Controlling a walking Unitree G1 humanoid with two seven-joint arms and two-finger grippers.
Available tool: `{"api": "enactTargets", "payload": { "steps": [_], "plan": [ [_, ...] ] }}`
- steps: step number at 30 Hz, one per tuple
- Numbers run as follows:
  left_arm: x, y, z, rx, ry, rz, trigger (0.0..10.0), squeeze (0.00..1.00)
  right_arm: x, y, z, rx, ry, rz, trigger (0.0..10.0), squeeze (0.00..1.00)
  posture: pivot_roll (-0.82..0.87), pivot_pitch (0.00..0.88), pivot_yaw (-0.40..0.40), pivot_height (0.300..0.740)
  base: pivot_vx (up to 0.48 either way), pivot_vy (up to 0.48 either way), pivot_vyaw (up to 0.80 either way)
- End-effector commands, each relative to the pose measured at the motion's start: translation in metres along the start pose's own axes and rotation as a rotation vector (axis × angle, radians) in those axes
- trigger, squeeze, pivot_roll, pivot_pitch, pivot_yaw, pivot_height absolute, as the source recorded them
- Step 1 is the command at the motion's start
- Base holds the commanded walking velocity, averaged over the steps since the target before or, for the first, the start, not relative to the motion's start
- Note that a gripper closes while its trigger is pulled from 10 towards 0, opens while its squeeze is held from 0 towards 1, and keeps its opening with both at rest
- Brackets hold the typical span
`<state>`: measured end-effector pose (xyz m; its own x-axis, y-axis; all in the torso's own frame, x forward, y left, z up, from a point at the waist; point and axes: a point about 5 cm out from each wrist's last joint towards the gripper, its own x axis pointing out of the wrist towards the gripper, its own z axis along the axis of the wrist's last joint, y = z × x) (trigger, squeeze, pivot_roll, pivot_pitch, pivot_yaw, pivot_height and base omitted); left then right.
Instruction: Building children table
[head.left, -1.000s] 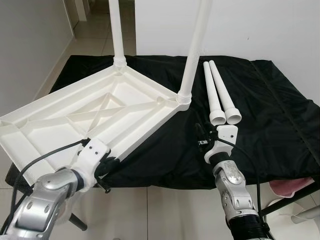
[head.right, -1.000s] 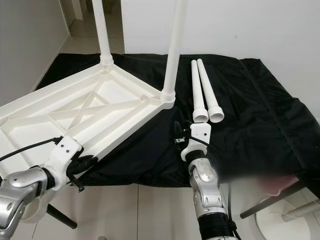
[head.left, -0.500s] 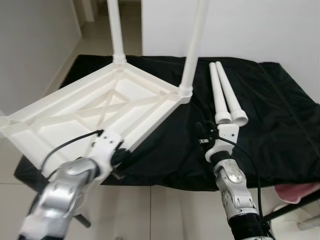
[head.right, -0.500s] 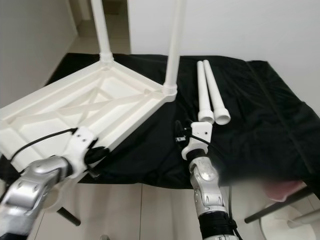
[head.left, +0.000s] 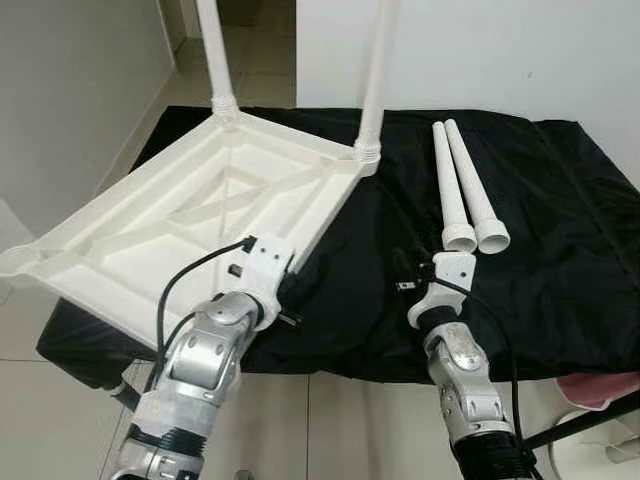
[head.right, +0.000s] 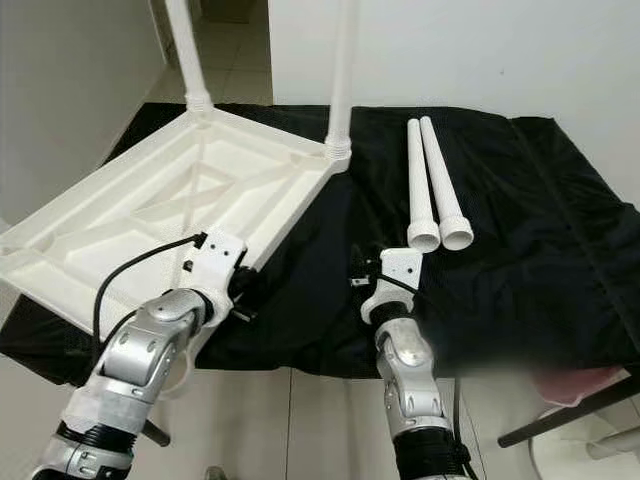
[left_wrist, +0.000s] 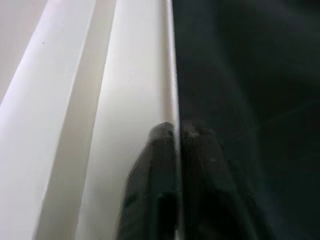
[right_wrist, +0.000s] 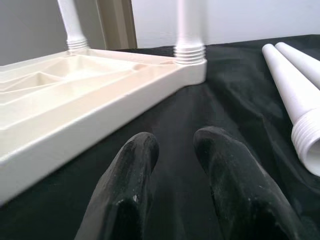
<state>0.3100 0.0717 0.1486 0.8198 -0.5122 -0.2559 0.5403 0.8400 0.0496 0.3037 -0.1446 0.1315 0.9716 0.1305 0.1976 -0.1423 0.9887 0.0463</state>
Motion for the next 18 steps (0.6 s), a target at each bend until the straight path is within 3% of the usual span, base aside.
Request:
{"api": "enactTargets", "payload": {
  "steps": [1, 6, 7, 8, 14, 18],
  "plan": [
    [-0.003, -0.021, 0.020, -0.015, -0.123, -0.183, 10.0, 1.00, -0.002, -0.001, 0.000, -0.007, -0.009, -0.009, 10.0, 0.00, 0.02, 0.065, 0.006, 0.740, 0.000, 0.000, 0.00],
    [-0.010, -0.029, 0.031, 0.014, -0.199, -0.248, 10.0, 1.00, -0.002, -0.002, 0.000, -0.007, -0.009, -0.014, 10.0, 0.00, 0.02, 0.063, 0.007, 0.740, 0.000, 0.000, 0.00],
    [-0.012, -0.029, 0.033, 0.017, -0.216, -0.255, 10.0, 0.38, -0.002, -0.002, -0.001, -0.007, -0.008, -0.015, 10.0, 0.00, 0.02, 0.063, 0.007, 0.740, 0.000, 0.000, 0.00],
    [-0.014, -0.028, 0.035, 0.019, -0.227, -0.249, 10.0, 0.00, -0.002, -0.002, -0.001, -0.007, -0.008, -0.015, 10.0, 0.00, 0.03, 0.063, 0.006, 0.740, 0.000, 0.000, 0.00],
    [-0.022, -0.017, 0.037, 0.051, -0.237, -0.198, 10.0, 0.00, -0.002, -0.001, -0.001, -0.006, -0.007, -0.015, 10.0, 0.00, 0.03, 0.065, 0.007, 0.740, 0.000, 0.000, 0.00],
    [-0.037, 0.010, 0.026, 0.082, -0.189, -0.112, 10.0, 0.00, -0.003, -0.001, -0.002, -0.006, -0.004, -0.015, 10.0, 0.00, 0.03, 0.059, 0.002, 0.740, 0.000, 0.000, 0.00]
  ]
}}
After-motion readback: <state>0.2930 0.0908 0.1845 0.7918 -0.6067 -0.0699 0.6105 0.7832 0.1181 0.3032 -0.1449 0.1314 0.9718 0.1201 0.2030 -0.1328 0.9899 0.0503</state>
